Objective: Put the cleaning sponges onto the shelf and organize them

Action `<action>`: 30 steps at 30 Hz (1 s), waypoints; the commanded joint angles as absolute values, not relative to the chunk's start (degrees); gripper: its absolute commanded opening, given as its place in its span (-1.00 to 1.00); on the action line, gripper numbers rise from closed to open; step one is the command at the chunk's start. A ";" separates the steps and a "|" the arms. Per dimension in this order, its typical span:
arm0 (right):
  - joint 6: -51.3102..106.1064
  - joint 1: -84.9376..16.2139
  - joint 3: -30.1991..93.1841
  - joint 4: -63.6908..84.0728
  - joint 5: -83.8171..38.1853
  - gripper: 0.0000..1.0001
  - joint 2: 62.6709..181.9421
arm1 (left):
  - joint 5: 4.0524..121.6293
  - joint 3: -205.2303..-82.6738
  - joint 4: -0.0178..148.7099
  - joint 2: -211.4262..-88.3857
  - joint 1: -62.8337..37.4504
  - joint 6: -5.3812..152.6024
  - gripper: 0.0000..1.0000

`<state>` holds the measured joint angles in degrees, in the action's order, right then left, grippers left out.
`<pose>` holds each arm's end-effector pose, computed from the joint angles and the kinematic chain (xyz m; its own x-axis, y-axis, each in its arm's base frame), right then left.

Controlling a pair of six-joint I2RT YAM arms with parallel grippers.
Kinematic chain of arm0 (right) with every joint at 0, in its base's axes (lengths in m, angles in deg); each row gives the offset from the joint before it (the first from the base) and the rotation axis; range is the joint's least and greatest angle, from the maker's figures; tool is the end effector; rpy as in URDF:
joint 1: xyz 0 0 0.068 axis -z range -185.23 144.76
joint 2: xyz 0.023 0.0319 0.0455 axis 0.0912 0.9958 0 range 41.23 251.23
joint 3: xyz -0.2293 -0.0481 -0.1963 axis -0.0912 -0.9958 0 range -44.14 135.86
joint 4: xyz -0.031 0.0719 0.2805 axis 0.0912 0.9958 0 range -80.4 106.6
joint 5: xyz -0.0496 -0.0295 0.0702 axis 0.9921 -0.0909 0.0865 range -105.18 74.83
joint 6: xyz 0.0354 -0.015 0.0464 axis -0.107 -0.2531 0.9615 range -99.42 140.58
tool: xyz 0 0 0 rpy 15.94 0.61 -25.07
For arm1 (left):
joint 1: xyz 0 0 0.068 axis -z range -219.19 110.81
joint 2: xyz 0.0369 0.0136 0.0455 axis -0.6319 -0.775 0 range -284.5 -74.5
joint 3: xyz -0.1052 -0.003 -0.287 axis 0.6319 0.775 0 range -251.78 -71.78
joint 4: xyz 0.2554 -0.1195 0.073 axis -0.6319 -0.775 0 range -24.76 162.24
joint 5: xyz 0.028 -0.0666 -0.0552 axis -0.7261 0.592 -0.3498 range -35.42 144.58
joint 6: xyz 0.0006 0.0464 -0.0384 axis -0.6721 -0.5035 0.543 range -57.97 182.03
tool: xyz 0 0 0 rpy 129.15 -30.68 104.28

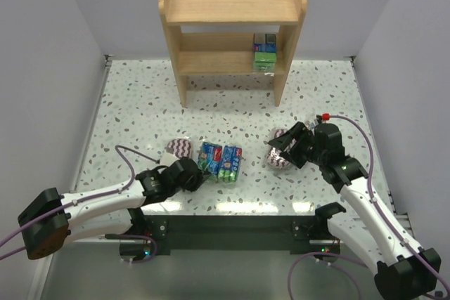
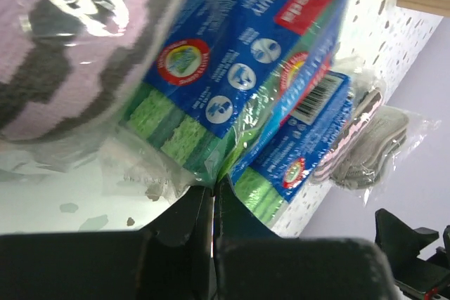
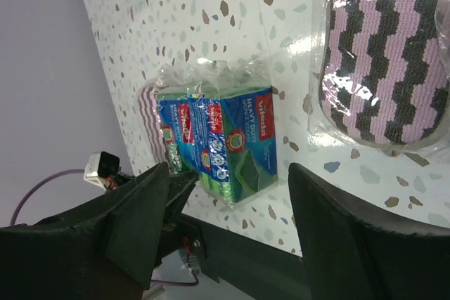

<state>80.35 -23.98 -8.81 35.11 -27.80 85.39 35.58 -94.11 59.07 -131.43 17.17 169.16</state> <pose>0.1729 0.0689 0.2714 -0.6876 0.6570 -0.3092 0.2177 0.5928 0.7754 0.1213 -0.1563 0.1693 -0.5157 -0.8562 -0.0325 -0.5882 0.3813 -0.7132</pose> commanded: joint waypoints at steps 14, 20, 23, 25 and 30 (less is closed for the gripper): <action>80.00 -24.04 -8.99 33.68 -29.06 0.43 86.22 | 22.12 -124.25 50.87 -126.35 12.60 140.53 -1.00; 78.59 -24.04 -8.02 33.50 -28.89 0.43 86.84 | 48.32 -125.63 66.26 -132.84 -11.05 129.90 -1.00; 77.98 -24.04 -7.75 33.85 -28.80 0.43 86.84 | 53.60 -129.94 71.44 -139.08 -14.05 128.30 -1.00; 77.63 -24.04 -7.49 34.29 -28.62 0.43 86.58 | 57.10 -132.93 75.13 -142.87 -15.02 128.04 -1.00; 77.27 -24.13 -7.32 35.52 -28.36 0.43 85.88 | 58.72 -133.66 77.95 -146.04 -15.37 130.67 -1.00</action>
